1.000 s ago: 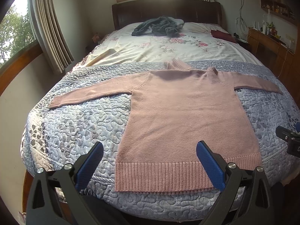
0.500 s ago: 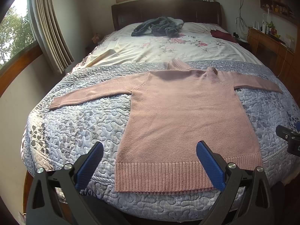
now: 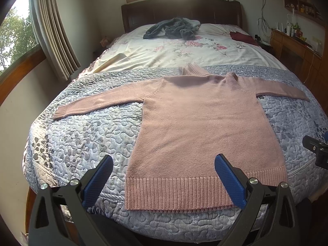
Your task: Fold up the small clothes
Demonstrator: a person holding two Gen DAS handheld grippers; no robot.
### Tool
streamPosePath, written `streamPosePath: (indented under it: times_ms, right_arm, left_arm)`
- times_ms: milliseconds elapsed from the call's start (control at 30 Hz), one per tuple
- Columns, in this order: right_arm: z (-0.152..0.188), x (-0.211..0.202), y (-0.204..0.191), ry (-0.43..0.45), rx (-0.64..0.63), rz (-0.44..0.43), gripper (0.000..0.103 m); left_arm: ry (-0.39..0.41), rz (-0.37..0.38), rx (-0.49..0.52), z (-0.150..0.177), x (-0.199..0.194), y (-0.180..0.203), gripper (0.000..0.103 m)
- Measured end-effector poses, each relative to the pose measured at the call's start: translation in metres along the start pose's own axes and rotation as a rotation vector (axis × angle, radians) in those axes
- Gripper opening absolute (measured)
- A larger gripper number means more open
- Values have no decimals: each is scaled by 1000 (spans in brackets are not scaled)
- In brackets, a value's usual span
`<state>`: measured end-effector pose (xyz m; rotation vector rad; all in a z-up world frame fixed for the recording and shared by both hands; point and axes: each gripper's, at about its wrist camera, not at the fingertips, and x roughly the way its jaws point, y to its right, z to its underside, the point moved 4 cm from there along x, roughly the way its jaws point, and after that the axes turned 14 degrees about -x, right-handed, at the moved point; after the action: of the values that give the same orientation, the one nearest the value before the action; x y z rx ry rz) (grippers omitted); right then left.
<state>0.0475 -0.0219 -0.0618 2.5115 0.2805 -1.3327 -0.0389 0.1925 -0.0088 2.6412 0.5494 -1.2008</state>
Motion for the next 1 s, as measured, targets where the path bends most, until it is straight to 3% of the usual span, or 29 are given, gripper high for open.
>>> streamPosePath:
  times_ms: [100,200,333,567,700,833,933,1000]
  right_arm:
    - [-7,11,21,-11,27,-28,100]
    - [-23,26,68,-9,91,-28,100]
    - [-48,59,159,-19,177,17,100]
    - [-72,158,329,-147,380,92,100]
    - [-68,217,408,-232,501,102,100]
    - [-63,260,458,-265,567,121,100]
    - [-63,281,481,-225,645,42,100]
    - [-62,295,490,-243,683,14,100]
  left_arm:
    - [-11,21,14,-8,12,7,99]
    - [-11,46,17,-25,30,25,99]
    - [-2,85,30,-56,61,70,99]
    - [-2,140,53,-107,149,171,99]
    - [-48,173,35,-126,203,221,99]
    - [-62,194,25,-139,241,255,99]
    - [-54,200,17,-147,260,271,99]
    - [-61,200,15,-148,271,278,99]
